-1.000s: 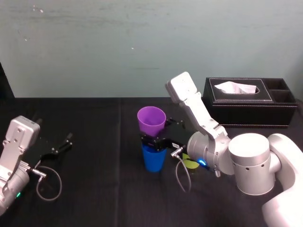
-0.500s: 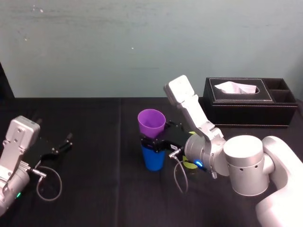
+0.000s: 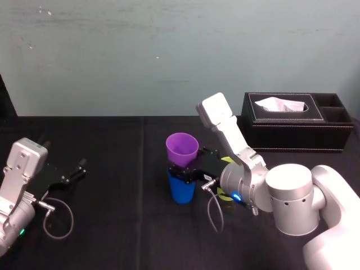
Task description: Stack the three plastic cups sequentially using one hand.
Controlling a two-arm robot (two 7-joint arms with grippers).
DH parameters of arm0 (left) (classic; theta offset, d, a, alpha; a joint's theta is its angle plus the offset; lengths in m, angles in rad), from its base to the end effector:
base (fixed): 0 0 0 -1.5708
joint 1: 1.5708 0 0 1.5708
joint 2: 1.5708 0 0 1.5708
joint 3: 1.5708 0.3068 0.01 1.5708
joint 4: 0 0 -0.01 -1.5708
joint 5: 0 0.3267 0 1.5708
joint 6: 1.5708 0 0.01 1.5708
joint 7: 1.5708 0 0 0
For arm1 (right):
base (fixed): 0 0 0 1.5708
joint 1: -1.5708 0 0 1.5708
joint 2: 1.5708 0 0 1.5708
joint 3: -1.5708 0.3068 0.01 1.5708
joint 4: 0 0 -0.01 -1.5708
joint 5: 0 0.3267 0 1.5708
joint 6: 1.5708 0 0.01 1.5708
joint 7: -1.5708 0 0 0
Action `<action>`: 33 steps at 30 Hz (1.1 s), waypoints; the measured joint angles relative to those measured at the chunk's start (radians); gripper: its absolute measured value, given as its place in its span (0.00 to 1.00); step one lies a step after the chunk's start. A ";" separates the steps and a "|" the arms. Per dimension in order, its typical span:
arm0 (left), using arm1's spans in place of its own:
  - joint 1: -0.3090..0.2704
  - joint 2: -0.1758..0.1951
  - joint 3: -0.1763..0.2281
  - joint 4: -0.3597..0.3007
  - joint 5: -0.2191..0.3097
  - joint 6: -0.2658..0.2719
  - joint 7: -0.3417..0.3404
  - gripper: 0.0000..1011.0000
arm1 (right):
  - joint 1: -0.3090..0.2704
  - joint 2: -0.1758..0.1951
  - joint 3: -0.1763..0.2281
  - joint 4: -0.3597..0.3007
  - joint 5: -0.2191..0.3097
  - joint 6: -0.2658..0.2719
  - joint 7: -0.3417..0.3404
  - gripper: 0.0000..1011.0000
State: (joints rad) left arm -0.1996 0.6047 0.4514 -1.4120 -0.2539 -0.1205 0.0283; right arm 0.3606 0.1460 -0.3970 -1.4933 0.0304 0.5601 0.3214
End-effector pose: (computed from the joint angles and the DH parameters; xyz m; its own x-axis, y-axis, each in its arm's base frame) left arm 0.3778 0.0875 -0.3192 0.2922 0.8803 0.3738 -0.9553 0.2873 0.0702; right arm 0.4242 0.0807 -0.2287 0.5944 -0.7959 0.1151 0.7633 0.5133 -0.3923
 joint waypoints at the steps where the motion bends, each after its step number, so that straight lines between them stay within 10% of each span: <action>1: 0.000 0.000 0.000 0.000 0.000 0.000 0.000 0.99 | -0.002 0.000 0.001 -0.003 0.000 0.002 0.000 0.70; 33: 0.000 0.000 0.000 0.000 0.000 0.000 0.000 0.99 | -0.046 0.004 0.015 -0.069 -0.010 0.042 0.002 0.72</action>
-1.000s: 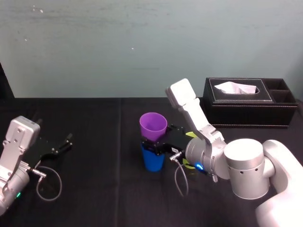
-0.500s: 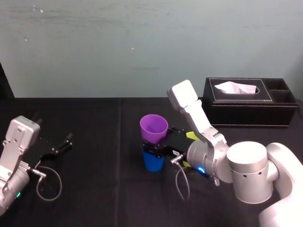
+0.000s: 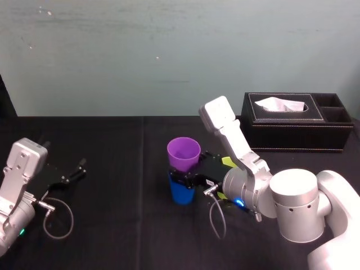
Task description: Stack the three plastic cups sequentially using one hand.
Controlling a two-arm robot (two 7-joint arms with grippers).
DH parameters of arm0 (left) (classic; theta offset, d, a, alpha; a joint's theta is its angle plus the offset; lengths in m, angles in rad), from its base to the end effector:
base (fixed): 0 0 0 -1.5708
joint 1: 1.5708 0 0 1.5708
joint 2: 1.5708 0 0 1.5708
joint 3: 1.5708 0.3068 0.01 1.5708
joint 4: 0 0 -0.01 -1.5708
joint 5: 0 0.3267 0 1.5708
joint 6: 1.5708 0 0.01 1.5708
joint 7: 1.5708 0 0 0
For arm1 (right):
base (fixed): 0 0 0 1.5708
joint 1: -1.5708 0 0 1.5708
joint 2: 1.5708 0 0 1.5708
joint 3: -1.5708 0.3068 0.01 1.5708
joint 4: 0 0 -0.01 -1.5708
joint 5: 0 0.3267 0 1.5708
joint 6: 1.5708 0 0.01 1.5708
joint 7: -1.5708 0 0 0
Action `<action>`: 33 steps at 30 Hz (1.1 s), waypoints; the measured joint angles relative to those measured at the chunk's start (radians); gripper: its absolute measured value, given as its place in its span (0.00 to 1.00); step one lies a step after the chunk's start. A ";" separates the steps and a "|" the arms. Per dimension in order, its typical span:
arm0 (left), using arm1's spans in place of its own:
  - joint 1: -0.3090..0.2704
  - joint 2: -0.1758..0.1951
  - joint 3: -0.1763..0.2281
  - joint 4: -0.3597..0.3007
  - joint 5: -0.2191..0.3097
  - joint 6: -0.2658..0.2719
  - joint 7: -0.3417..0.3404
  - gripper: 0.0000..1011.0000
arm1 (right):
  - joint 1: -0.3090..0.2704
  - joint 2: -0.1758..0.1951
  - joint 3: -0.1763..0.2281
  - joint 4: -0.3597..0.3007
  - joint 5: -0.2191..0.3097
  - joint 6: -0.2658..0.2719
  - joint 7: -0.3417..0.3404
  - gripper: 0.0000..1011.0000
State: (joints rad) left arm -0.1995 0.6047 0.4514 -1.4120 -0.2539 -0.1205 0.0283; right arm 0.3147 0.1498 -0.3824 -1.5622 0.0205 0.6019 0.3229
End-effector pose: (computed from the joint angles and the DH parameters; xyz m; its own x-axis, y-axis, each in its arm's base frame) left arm 0.3777 0.0875 -0.3193 0.2923 0.8803 0.3738 -0.9553 0.2873 0.0703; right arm 0.4097 0.0788 -0.2252 0.5899 -0.8006 0.1050 0.7609 0.5077 -0.4041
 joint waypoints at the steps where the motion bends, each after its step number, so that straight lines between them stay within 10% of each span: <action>1: 0.000 0.000 0.000 0.000 0.000 0.000 0.000 0.99 | 0.000 0.000 0.000 0.000 0.000 0.000 0.000 0.74; 11: 0.000 0.000 0.000 0.000 0.000 0.000 0.000 0.99 | 0.001 0.000 -0.001 0.000 0.001 0.000 -0.002 0.99; 33: 0.000 0.000 0.000 0.000 0.000 0.000 0.000 0.99 | -0.033 0.007 0.059 -0.088 0.014 -0.045 -0.023 0.99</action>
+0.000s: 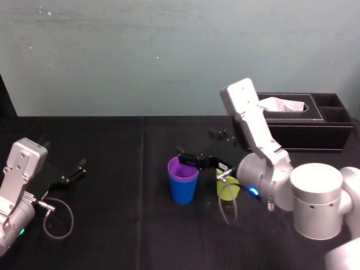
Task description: Stack the three plastic cups sequentially using one hand.
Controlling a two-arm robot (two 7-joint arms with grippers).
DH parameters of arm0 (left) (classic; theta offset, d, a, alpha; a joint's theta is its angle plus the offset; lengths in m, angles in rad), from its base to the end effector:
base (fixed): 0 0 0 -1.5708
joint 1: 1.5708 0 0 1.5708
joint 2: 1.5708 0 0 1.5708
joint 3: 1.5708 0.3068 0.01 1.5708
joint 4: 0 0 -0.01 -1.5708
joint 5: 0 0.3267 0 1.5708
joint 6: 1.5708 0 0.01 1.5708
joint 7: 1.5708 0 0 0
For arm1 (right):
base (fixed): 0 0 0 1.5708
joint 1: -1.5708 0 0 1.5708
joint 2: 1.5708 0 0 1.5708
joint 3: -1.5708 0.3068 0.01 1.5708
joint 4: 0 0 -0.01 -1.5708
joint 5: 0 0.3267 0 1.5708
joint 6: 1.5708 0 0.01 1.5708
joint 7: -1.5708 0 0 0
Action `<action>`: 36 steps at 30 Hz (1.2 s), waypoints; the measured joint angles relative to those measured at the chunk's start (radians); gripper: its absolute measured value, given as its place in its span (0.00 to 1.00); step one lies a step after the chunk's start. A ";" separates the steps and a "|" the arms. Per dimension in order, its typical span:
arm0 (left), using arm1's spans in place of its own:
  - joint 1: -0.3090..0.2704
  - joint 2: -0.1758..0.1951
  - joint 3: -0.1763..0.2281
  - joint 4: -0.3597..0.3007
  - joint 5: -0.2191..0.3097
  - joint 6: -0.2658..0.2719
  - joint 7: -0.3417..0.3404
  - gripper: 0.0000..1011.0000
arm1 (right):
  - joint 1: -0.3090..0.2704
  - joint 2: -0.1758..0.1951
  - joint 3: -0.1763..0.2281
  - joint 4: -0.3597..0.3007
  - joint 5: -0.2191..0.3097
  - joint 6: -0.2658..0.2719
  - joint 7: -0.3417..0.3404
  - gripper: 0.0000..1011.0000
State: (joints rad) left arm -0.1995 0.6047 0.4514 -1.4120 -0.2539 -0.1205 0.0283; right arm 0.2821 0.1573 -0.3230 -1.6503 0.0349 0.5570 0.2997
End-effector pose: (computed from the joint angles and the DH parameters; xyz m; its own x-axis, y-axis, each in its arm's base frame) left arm 0.3777 0.0875 -0.3193 0.2923 0.8803 0.3738 -0.9553 0.2873 0.0703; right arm 0.4005 0.0622 -0.2056 0.5415 -0.8326 0.1165 0.8193 0.4915 -0.2954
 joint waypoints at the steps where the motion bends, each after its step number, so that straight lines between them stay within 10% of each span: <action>1: 0.000 0.000 0.000 0.000 0.000 0.000 0.000 0.99 | -0.009 0.003 0.009 -0.019 0.005 0.004 -0.003 0.99; 22: 0.000 0.000 0.000 0.000 0.000 0.000 0.000 0.99 | -0.262 0.150 0.219 -0.309 0.166 0.141 0.044 0.99; 36: 0.000 0.000 0.000 0.000 0.000 0.000 0.000 0.99 | -0.352 0.196 0.229 -0.291 0.195 0.151 0.031 0.99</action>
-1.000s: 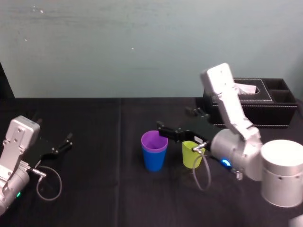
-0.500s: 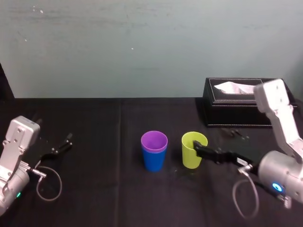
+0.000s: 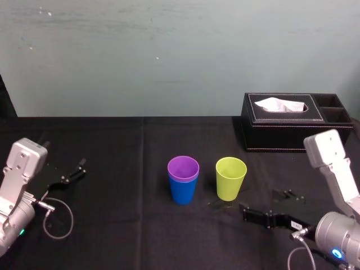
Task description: Stack the three plastic cups sequentially using one hand.
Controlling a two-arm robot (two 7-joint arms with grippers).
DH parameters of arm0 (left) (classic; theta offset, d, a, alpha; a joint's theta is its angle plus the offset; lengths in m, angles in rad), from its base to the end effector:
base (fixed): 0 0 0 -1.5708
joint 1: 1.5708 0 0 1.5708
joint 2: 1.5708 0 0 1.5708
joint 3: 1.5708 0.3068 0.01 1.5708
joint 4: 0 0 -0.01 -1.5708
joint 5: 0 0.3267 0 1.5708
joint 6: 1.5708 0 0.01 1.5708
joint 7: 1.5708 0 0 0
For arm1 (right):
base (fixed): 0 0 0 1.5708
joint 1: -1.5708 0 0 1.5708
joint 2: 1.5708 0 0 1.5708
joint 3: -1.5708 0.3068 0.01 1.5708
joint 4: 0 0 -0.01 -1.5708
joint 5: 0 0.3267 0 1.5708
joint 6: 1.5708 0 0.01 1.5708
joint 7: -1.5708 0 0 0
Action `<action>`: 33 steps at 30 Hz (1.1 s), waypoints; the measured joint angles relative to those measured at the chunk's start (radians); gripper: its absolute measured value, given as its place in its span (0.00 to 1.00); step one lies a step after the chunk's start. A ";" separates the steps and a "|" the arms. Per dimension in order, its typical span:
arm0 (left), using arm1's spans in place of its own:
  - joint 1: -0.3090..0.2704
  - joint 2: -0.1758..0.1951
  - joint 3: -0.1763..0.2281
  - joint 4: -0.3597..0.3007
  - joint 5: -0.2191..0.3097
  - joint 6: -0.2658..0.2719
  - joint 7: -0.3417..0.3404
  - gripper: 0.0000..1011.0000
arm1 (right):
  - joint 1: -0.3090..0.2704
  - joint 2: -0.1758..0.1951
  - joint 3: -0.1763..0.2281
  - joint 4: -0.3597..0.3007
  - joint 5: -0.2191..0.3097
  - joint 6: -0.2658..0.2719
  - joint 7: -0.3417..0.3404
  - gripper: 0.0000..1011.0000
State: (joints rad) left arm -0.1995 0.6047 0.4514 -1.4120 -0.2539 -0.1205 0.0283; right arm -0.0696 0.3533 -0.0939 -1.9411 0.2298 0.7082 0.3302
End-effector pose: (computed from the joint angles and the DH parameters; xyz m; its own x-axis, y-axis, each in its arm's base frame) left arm 0.3777 0.0875 -0.3193 0.2923 0.8803 0.3738 -0.9553 0.2873 0.0703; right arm 0.3113 -0.0394 -0.2219 0.4612 -0.8868 -0.0283 0.7836 0.4220 -0.4560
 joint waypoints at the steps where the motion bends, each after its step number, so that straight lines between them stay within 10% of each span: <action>1: 0.000 0.000 0.000 0.000 0.000 0.000 0.000 0.99 | -0.001 0.001 -0.004 0.005 0.000 -0.002 -0.004 0.99; 33: 0.000 0.000 0.000 0.000 0.000 0.000 0.000 0.99 | 0.071 -0.095 -0.103 0.222 -0.088 -0.212 -0.122 0.99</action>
State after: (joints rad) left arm -0.1995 0.6047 0.4514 -1.4120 -0.2539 -0.1205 0.0283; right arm 0.0011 0.2585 -0.1966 -1.7190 0.1414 0.4961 0.2087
